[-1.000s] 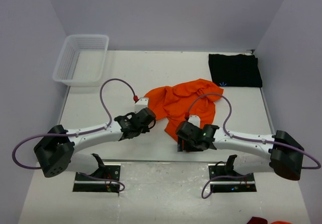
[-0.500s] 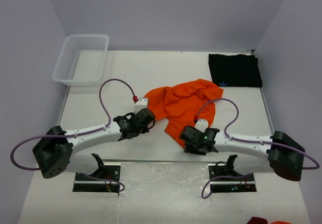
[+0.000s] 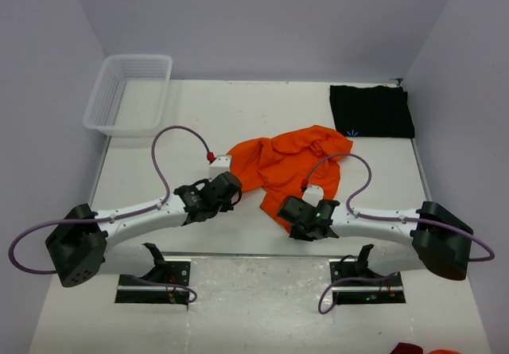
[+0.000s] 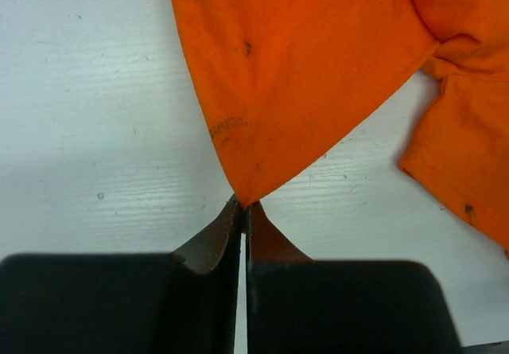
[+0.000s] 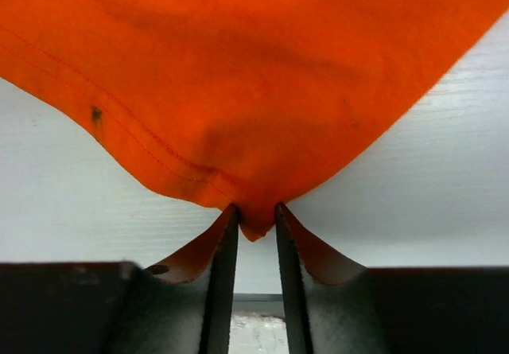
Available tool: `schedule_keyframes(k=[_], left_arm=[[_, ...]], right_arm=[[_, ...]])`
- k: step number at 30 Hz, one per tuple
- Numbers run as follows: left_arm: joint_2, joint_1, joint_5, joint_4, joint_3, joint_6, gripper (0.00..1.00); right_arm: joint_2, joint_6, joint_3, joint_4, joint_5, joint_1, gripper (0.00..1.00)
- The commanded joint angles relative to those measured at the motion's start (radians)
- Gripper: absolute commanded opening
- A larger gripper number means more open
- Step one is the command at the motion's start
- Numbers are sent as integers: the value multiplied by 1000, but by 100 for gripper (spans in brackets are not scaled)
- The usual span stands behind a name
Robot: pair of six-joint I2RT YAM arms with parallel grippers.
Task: Fold and stack the t-shirts
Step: Flatten out the tshirt
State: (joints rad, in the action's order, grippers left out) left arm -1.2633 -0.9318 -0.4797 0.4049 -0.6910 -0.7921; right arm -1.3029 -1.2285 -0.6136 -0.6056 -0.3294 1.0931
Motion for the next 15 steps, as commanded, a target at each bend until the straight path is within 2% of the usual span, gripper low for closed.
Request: schedule_keyframes(k=[1, 2, 3, 6, 9, 10, 14, 15], left_arm=[[21, -4, -22, -12, 11, 7, 0], [22, -4, -17, -15, 16, 5, 0], [22, -4, -17, -17, 18, 7, 0], [28, -4, -11, -15, 16, 11, 0], [56, -4, -4, 0, -10, 31, 0], [71, -4, 1, 11, -37, 59, 0], [208, -4, 10, 67, -158, 139, 0], [253, -4, 3, 95, -197, 164, 0]], right_arm=[[-44, -45, 35, 46, 6, 4, 25], [-44, -48, 38, 47, 9, 4, 22], [-35, -51, 40, 49, 10, 4, 13], [-13, -65, 25, 12, -14, 11, 0], [31, -42, -61, -120, -103, 21, 0], [59, -29, -102, -222, -132, 19, 0], [154, 105, -450, -460, -296, 16, 0], [166, 192, -521, -502, -330, 11, 0]])
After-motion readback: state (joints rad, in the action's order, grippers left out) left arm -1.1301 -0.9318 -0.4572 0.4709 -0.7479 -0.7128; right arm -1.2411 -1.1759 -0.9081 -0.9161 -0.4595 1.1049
